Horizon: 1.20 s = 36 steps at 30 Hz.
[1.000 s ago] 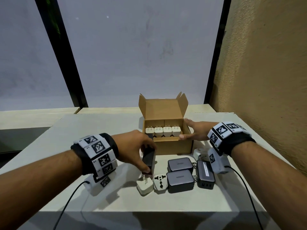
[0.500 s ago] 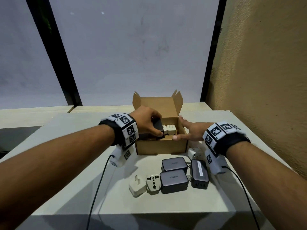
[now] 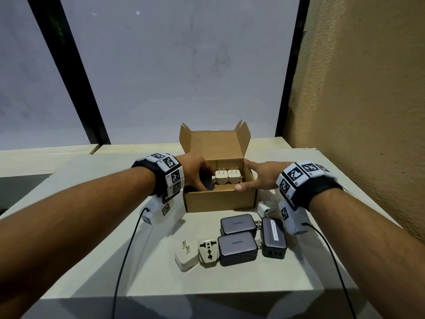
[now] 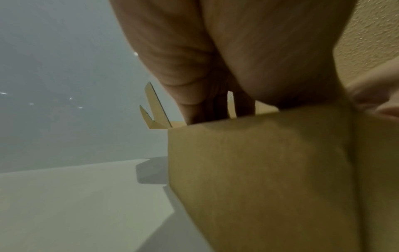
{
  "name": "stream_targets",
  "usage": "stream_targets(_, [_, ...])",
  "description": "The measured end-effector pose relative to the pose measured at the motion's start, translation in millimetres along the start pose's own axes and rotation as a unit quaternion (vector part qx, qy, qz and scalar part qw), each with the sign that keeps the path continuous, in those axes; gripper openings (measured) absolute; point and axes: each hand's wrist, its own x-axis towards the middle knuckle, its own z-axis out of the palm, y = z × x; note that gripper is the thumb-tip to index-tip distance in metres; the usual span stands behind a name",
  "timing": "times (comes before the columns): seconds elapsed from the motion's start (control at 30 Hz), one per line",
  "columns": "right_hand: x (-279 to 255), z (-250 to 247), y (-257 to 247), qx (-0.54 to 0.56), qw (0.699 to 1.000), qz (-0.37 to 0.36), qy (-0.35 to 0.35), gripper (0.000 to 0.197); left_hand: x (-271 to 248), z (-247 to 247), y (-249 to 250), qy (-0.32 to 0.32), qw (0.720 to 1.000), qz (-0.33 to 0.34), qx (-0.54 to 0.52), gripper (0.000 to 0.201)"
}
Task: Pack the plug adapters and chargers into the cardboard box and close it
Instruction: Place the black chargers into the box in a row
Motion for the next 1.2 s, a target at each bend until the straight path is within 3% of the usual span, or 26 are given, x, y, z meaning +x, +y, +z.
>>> stream_targets(0.37, [-3,2,0,0.014,1.0,0.02,-0.008,0.104,12,-5,3,-0.052,0.997,-0.006,0.049,0.059])
stream_targets(0.6, [-5,-2,-5,-0.015,1.0,0.026,-0.009,0.102,13,1,-5,-0.062,0.998,0.012,0.012,0.037])
stream_targets(0.87, [-6,-6,-9,-0.044,0.998,0.038,-0.006,0.101,14,3,-9,-0.079,0.995,0.043,-0.03,0.027])
stream_targets(1.2, [-8,-6,-9,-0.042,0.998,0.038,-0.005,0.1,13,5,-14,-0.077,0.992,0.104,0.003,0.034])
